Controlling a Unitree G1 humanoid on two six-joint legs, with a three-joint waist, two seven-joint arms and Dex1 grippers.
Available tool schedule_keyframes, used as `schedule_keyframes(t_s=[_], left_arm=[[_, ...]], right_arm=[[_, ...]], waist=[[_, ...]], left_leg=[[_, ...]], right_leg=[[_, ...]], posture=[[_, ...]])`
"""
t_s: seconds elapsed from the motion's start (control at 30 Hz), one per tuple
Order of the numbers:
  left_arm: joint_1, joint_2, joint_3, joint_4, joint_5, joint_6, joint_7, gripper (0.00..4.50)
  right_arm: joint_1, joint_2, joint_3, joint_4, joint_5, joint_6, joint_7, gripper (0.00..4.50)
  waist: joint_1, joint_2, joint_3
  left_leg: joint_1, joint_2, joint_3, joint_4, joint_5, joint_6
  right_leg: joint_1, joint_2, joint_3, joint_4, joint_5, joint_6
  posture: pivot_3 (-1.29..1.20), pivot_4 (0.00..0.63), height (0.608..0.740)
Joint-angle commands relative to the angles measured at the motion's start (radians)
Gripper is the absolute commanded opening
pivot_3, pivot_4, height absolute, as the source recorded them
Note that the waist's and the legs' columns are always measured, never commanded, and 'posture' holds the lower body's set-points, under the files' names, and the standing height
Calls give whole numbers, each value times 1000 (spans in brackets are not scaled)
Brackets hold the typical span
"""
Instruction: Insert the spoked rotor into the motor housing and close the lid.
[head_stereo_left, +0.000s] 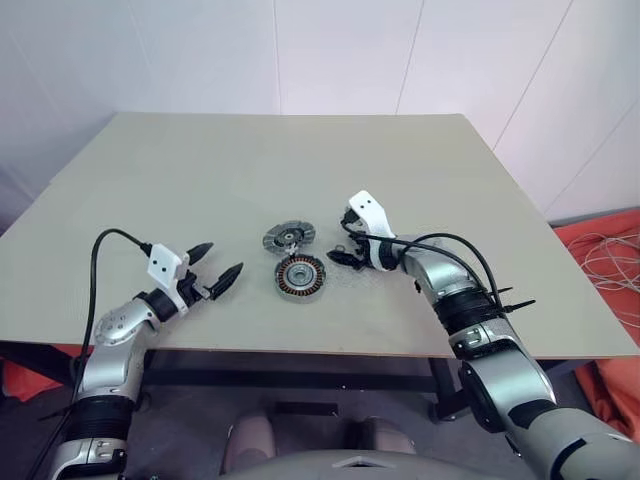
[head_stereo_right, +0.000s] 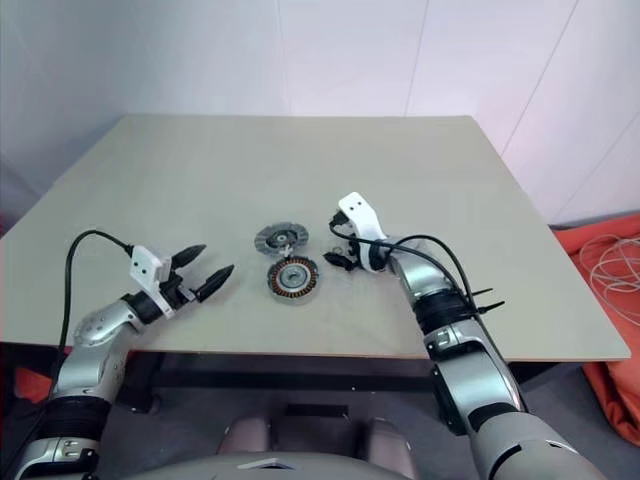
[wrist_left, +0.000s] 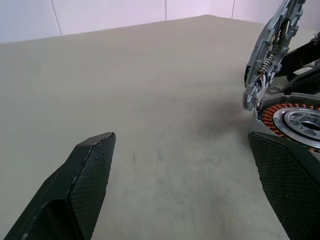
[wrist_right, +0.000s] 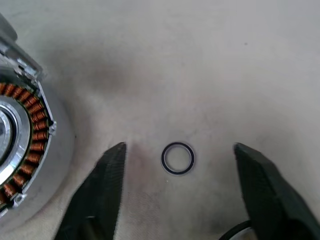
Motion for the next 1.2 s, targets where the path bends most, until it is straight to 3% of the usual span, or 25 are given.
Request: schedule_keyframes(t_s=[0.03, 0.2, 0.63, 0.93, 1.2], left_arm=[[-22, -1, 3, -12, 2, -28, 2, 4500], [-30, -6, 0, -13, 6, -27, 5, 4500], [-34, -9, -13, -78, 5, 17, 36, 4500], [18, -11, -9, -166, -32, 87, 29, 4500], [47, -5, -8, -205, -46, 114, 20, 4500]], right_arm=[[-7, -22, 26, -20, -22, 30, 17, 2489], [-14, -39, 72, -25, -60, 0, 26, 747], [-44, -59, 40, -96, -34, 37, 52, 735], [34, -279, 57, -451, 96, 210, 298, 735], [-1, -239, 109, -535, 165, 148, 391, 735]], waist=[[0, 0, 0], [0, 0, 0], [-1, 0, 0], [-1, 0, 0], [-2, 1, 1]], left_leg=[[0, 0, 0, 0, 0, 0], [2, 0, 0, 0, 0, 0], [6, 0, 0, -1, 0, 0], [4, 0, 0, -2, 0, 0], [5, 0, 1, -2, 0, 0]], right_leg=[[0, 0, 0, 0, 0, 0], [2, 0, 0, 0, 0, 0], [6, 0, 0, -1, -1, 1], [4, 0, 0, -1, -1, 1], [3, 0, 0, -1, -1, 1]], posture=[[0, 0, 740], [0, 0, 740], [0, 0, 740], [0, 0, 740], [0, 0, 740]])
